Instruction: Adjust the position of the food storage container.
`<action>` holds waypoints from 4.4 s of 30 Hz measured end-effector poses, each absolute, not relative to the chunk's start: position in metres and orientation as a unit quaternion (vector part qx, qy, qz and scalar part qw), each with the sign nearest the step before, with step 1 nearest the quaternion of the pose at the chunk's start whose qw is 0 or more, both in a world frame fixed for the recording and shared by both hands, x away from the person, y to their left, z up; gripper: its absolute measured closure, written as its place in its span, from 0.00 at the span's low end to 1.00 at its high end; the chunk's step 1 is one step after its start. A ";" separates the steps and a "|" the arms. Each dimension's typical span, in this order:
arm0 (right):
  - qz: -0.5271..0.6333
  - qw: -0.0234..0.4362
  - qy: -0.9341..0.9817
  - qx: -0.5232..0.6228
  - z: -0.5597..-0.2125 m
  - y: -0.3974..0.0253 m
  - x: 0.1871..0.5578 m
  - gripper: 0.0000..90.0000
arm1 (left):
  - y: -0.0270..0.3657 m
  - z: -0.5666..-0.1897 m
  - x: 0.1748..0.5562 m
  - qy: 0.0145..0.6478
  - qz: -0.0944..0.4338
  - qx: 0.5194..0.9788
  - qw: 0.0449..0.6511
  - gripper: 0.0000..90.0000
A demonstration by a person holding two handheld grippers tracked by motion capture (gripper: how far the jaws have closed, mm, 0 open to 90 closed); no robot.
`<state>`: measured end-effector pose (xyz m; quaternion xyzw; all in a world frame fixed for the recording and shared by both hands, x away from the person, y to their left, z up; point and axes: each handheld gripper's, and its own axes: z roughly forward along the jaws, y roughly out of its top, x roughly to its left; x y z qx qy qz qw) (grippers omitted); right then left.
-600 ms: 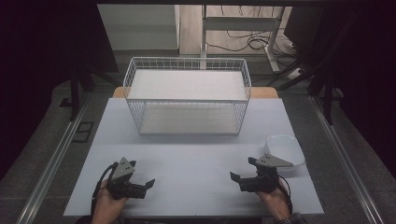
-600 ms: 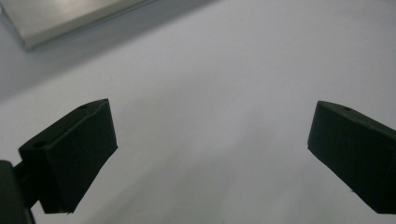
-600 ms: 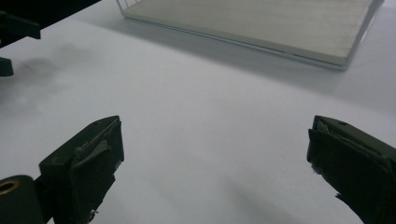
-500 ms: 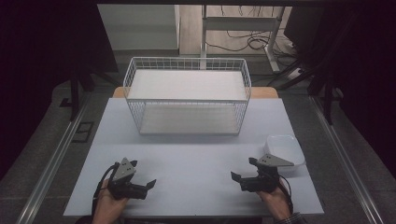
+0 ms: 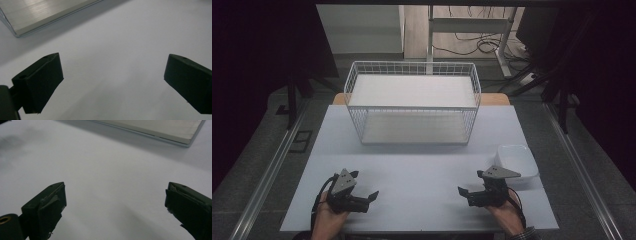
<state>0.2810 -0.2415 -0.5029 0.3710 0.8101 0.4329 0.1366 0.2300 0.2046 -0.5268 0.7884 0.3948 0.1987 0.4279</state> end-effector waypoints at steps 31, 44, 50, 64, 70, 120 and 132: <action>0.376 0.242 0.788 0.422 -0.464 -0.300 0.300 0.69 | 0.207 -0.530 0.233 0.409 0.186 0.786 0.425 0.02; 0.387 0.267 0.745 0.473 -0.458 -0.347 0.309 0.99 | 0.207 -0.530 0.233 0.411 0.184 0.785 0.426 0.02; 0.369 0.289 0.721 0.511 -0.456 -0.377 0.314 0.99 | 0.207 -0.530 0.233 0.411 0.184 0.785 0.425 0.02; 0.328 0.297 0.706 0.553 -0.471 -0.411 0.319 0.99 | 0.207 -0.531 0.234 0.413 0.180 0.785 0.425 0.02; 0.337 0.274 0.714 0.549 -0.473 -0.404 0.317 0.99 | 0.207 -0.531 0.234 0.412 0.179 0.785 0.425 0.02; 0.349 0.214 0.777 0.478 -0.476 -0.337 0.386 0.98 | 0.206 -0.530 0.235 0.414 0.178 0.784 0.426 0.03; 0.355 0.171 0.800 0.453 -0.479 -0.321 0.368 0.98 | 0.206 -0.529 0.235 0.413 0.175 0.785 0.427 0.04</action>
